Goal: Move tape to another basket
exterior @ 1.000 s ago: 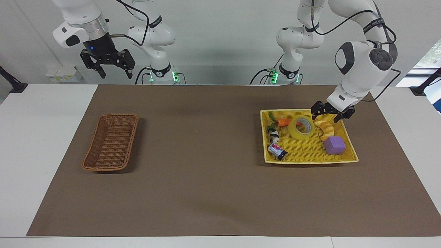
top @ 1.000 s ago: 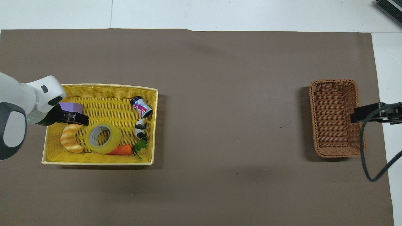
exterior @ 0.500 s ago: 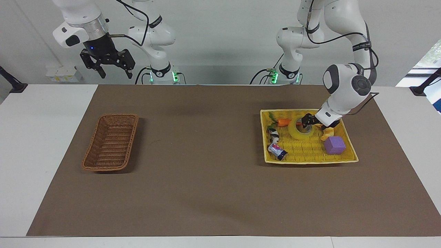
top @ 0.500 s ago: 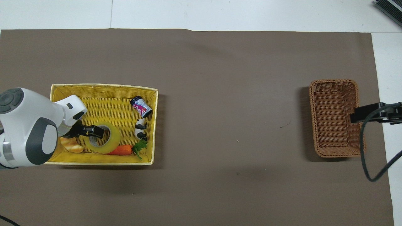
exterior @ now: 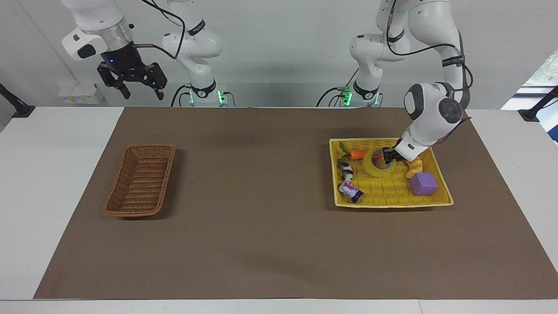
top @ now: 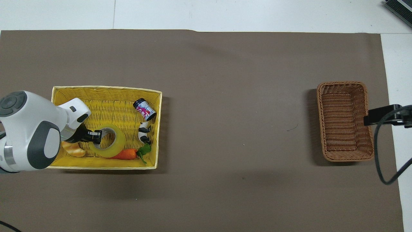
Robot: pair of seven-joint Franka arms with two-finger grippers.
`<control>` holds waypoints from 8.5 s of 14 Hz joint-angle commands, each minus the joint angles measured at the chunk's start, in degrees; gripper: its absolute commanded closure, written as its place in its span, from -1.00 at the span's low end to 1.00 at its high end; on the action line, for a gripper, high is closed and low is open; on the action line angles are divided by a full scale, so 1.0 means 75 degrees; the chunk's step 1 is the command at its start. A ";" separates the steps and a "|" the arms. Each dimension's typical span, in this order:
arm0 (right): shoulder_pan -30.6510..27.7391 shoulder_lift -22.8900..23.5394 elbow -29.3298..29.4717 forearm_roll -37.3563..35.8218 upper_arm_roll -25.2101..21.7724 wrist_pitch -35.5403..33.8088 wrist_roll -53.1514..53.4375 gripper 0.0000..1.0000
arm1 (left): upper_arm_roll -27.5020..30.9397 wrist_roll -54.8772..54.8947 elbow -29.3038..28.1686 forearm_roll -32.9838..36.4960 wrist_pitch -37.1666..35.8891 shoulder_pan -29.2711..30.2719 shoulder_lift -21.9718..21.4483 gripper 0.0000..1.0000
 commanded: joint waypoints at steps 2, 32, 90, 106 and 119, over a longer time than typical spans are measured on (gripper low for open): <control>-0.0095 0.0018 0.0072 0.0037 0.0048 -0.0069 -0.0218 -1.00 | 0.0024 -0.0104 0.1275 -0.0335 -0.1317 0.0182 0.0039 1.00; 0.2906 0.1307 -0.1463 0.4596 0.0212 0.4432 0.1860 -1.00 | -0.1218 -0.3385 0.1981 -0.3804 0.0308 -0.1820 -0.0406 1.00; -0.3341 0.2573 -0.3116 0.4795 0.0095 0.3493 -0.5537 1.00 | -0.1277 0.0213 0.4266 0.0848 -0.4180 0.1672 -0.0781 -1.00; -0.3330 0.2714 -0.2555 0.4445 0.0083 0.3645 -0.6007 -1.00 | 0.0469 0.0236 0.4266 0.0848 -0.4192 0.0101 -0.0816 -1.00; -0.0109 0.1530 -0.1346 -0.0174 0.0224 0.3226 -0.0155 -1.00 | 0.0481 0.0236 0.4266 0.0848 -0.4192 0.0112 -0.0816 -1.00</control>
